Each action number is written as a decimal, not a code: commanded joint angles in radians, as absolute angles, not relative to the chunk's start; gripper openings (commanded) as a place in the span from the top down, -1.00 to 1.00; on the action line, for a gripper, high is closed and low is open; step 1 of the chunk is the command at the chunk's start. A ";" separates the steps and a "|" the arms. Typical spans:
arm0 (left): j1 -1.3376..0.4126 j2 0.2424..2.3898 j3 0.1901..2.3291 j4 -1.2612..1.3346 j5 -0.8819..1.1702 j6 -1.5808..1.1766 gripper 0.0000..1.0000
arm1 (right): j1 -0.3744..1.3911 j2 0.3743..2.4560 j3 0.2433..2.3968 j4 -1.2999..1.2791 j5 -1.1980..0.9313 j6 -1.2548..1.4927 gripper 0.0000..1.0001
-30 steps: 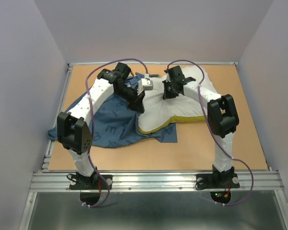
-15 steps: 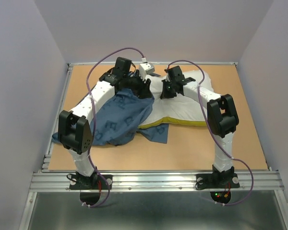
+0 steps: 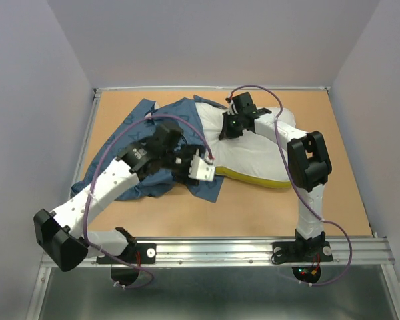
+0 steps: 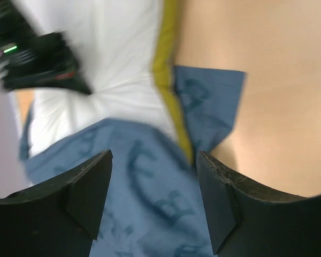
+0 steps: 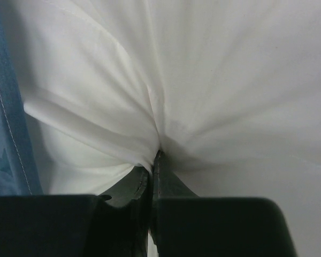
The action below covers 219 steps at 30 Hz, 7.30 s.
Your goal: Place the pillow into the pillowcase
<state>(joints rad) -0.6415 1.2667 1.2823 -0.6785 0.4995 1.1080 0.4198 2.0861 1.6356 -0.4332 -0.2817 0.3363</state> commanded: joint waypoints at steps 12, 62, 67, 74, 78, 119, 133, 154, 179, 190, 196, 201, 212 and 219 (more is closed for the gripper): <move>-0.905 1.538 1.068 -0.523 0.294 1.278 -0.50 | 0.426 2.022 1.618 -0.405 -0.493 0.313 0.72; -0.907 1.482 0.798 -0.299 0.244 1.379 -0.60 | 0.693 2.008 1.577 -0.614 -0.436 -0.241 0.99; -0.897 1.560 0.830 -0.308 0.225 1.402 -0.58 | 0.692 2.002 1.575 -0.620 -0.440 -0.242 0.99; -0.854 1.706 0.905 -0.388 0.213 1.477 -0.13 | 0.677 2.016 1.582 -0.627 -0.471 -0.227 0.99; -0.857 1.718 0.956 -0.439 0.256 1.499 0.87 | 0.661 2.034 1.597 -0.626 -0.503 -0.216 0.99; -0.651 1.086 1.353 -0.155 0.244 0.175 -0.68 | 0.579 1.534 1.233 -0.463 -0.698 0.012 -0.64; -0.479 1.951 2.031 -0.442 0.276 0.212 -0.40 | 0.321 1.807 1.517 -0.495 -0.411 -0.147 -0.85; -0.428 2.302 2.103 -0.334 0.281 0.178 -0.43 | 0.314 1.965 1.493 -0.434 -0.526 -0.183 -0.77; -0.383 2.309 2.042 -0.313 0.521 0.103 0.91 | 0.298 2.190 1.721 -0.370 -0.639 -0.230 -0.39; -0.457 2.237 2.022 -0.140 0.773 -0.231 1.00 | 0.414 1.973 1.591 -0.269 -0.802 -0.192 0.99; -0.528 2.282 2.078 0.046 0.806 -0.446 1.00 | 0.449 1.911 1.514 -0.222 -0.785 -0.164 0.99; -0.529 2.345 2.068 0.199 0.804 -0.581 1.00 | 0.449 1.867 1.451 -0.204 -0.752 -0.166 0.99; -0.353 2.324 2.206 -0.067 0.571 -0.138 -0.52 | 0.355 1.954 1.459 -0.193 -0.514 -0.160 0.80; -0.258 1.919 1.951 -0.313 0.290 0.241 -0.93 | 0.290 1.836 1.502 -0.289 -0.583 -0.051 -0.79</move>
